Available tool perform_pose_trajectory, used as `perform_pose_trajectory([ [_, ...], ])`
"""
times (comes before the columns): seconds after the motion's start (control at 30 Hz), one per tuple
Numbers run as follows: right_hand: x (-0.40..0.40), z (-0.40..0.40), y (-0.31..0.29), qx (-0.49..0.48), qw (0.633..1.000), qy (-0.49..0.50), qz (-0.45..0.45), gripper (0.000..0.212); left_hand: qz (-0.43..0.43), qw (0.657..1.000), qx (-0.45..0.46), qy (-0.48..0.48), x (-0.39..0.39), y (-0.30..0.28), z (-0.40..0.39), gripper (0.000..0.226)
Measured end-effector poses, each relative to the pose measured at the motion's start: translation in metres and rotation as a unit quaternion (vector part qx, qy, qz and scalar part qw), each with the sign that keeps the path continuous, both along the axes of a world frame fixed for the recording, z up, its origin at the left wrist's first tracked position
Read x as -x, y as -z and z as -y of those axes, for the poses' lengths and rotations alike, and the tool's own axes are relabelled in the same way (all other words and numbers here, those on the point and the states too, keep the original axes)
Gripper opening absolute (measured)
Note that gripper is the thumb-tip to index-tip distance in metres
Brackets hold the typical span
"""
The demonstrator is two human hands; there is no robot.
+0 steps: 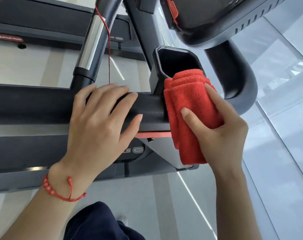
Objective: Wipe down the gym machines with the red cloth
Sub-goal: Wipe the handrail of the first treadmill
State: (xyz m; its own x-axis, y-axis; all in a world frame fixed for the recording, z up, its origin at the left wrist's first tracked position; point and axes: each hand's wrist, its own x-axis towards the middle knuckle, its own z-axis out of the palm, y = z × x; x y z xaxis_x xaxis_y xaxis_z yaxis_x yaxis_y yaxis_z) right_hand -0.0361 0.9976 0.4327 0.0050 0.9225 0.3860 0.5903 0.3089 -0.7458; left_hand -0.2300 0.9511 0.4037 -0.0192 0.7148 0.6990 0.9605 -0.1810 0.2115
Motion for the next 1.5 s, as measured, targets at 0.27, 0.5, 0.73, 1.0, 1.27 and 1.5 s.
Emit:
perform_pose_trajectory([
  [0.27,-0.025,-0.051,-0.037,-0.013,0.994,-0.093,-0.06,0.054,0.024,0.999,-0.013,0.016,-0.013,-0.006,-0.021,0.027],
  [0.5,-0.016,-0.108,-0.065,0.046,0.968,-0.244,0.033,0.051,0.009,1.0,0.009,0.026,-0.023,-0.004,-0.027,0.028],
  [0.73,0.009,-0.145,-0.063,0.118,0.899,-0.378,0.189,0.056,0.01,0.999,0.016,-0.03,-0.031,-0.002,-0.027,0.027],
  [1.0,0.026,-0.166,-0.063,0.077,0.876,-0.413,0.238,0.053,0.014,0.997,0.025,-0.071,-0.038,0.001,-0.025,0.028],
  [1.27,0.023,-0.168,-0.06,0.074,0.863,-0.432,0.251,0.052,0.022,0.996,0.033,-0.084,-0.041,0.002,-0.026,0.029],
  [1.5,0.039,-0.184,-0.06,0.081,0.896,-0.372,0.227,0.046,0.022,0.996,0.033,-0.082,-0.042,0.002,-0.028,0.029],
])
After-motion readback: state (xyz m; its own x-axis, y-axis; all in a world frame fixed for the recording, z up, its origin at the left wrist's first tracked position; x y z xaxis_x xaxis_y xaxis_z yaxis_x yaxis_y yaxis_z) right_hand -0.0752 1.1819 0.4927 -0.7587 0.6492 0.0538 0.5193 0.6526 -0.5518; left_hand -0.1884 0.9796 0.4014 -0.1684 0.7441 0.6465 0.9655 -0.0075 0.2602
